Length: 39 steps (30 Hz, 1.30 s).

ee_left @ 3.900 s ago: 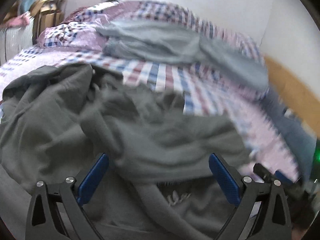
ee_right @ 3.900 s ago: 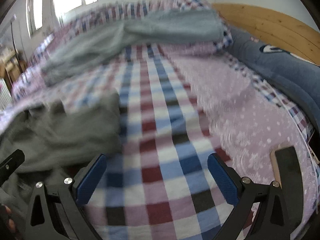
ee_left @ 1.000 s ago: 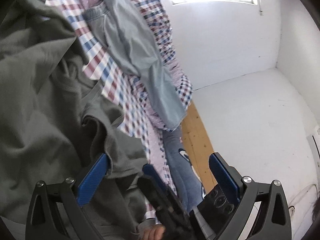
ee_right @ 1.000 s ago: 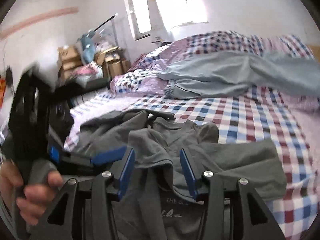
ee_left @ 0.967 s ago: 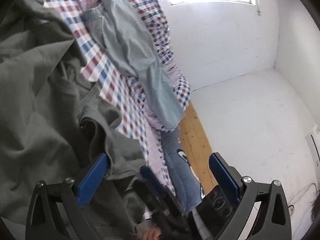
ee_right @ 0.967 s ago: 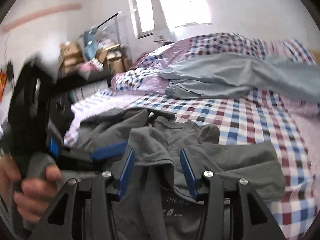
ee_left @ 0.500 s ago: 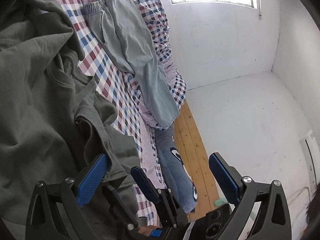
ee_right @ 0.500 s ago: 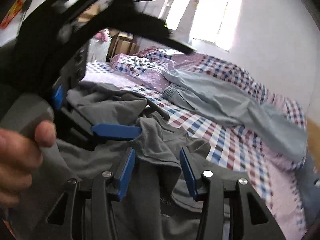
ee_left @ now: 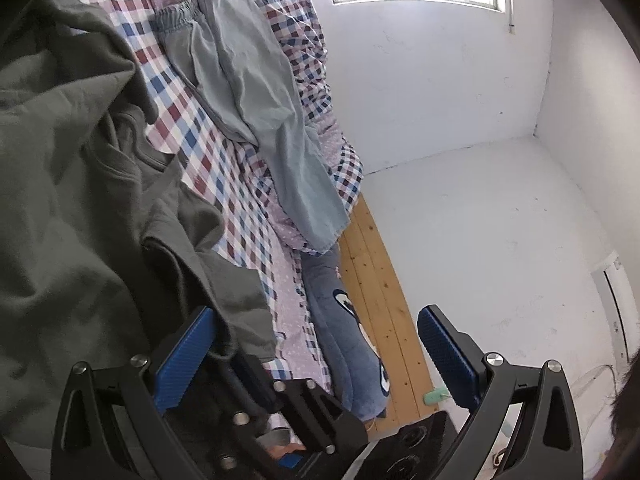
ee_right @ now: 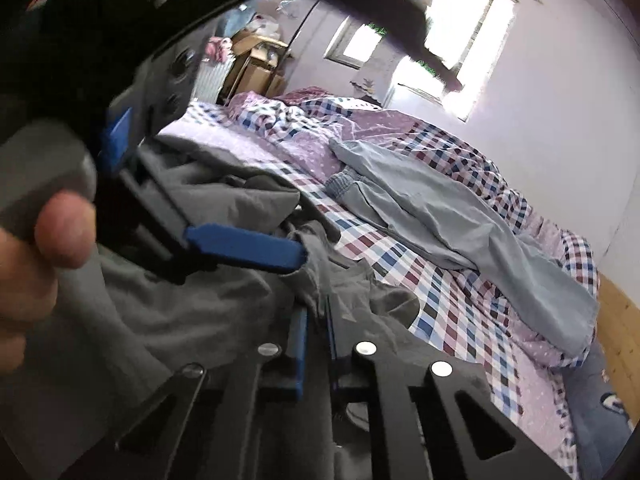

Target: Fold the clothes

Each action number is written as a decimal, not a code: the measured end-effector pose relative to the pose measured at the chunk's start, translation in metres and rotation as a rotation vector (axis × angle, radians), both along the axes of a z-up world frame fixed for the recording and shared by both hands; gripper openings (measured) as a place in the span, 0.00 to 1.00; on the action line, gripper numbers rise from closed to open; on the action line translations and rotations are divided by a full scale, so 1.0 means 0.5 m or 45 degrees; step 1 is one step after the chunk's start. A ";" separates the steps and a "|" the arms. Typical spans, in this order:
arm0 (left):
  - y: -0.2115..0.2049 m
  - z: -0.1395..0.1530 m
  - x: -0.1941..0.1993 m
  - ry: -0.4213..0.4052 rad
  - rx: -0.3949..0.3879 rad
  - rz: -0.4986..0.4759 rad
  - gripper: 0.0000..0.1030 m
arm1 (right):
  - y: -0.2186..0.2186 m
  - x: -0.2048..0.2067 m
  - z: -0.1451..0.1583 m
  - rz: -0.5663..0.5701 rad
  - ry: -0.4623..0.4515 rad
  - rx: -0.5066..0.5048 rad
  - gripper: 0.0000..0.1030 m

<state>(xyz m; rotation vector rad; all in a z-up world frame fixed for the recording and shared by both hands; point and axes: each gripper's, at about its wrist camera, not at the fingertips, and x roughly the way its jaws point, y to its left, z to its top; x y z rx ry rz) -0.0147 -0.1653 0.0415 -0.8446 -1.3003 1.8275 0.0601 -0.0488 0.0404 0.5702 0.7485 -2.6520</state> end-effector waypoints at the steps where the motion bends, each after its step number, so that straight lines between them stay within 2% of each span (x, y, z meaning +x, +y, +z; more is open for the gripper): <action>1: -0.003 -0.002 0.000 -0.012 -0.014 0.006 0.99 | 0.003 -0.001 0.003 -0.002 -0.005 -0.020 0.05; 6: -0.004 -0.030 -0.010 -0.137 -0.101 -0.002 0.99 | 0.011 -0.005 0.014 -0.025 -0.025 -0.095 0.05; 11: -0.002 -0.037 -0.009 -0.165 -0.149 0.007 0.99 | 0.013 -0.004 0.026 -0.016 -0.041 -0.147 0.05; 17: 0.000 -0.046 -0.007 -0.198 -0.207 0.017 0.99 | -0.014 0.006 0.014 0.110 -0.120 -0.115 0.05; 20: 0.001 -0.050 -0.006 -0.215 -0.236 0.022 0.86 | -0.023 0.015 0.013 0.141 -0.120 -0.108 0.05; 22: 0.000 -0.053 -0.006 -0.227 -0.258 0.029 0.72 | -0.021 0.017 0.015 0.148 -0.124 -0.124 0.05; 26: -0.003 -0.062 -0.006 -0.261 -0.317 0.058 0.60 | -0.022 0.016 0.009 0.173 -0.179 -0.138 0.05; 28: -0.008 -0.065 -0.006 -0.276 -0.346 0.079 0.45 | -0.025 0.018 0.006 0.176 -0.189 -0.129 0.05; 29: -0.011 -0.067 -0.006 -0.283 -0.359 0.088 0.40 | -0.025 0.019 0.005 0.177 -0.192 -0.129 0.05; 31: -0.016 -0.071 -0.006 -0.299 -0.387 0.106 0.21 | -0.024 0.020 0.005 0.169 -0.197 -0.132 0.05; 32: -0.018 -0.074 -0.006 -0.307 -0.400 0.114 0.19 | -0.021 0.018 0.004 0.162 -0.204 -0.136 0.06; 33: -0.018 -0.076 -0.006 -0.310 -0.405 0.119 0.17 | -0.018 0.018 0.004 0.153 -0.212 -0.143 0.11; 35: -0.019 -0.077 -0.006 -0.307 -0.409 0.130 0.14 | 0.000 0.012 0.006 0.132 -0.253 -0.200 0.28; 36: -0.020 -0.075 -0.006 -0.302 -0.412 0.137 0.10 | 0.011 0.008 0.008 0.123 -0.278 -0.238 0.40; 39: -0.023 -0.066 -0.004 -0.279 -0.428 0.160 0.04 | 0.057 -0.003 0.019 0.070 -0.320 -0.370 0.45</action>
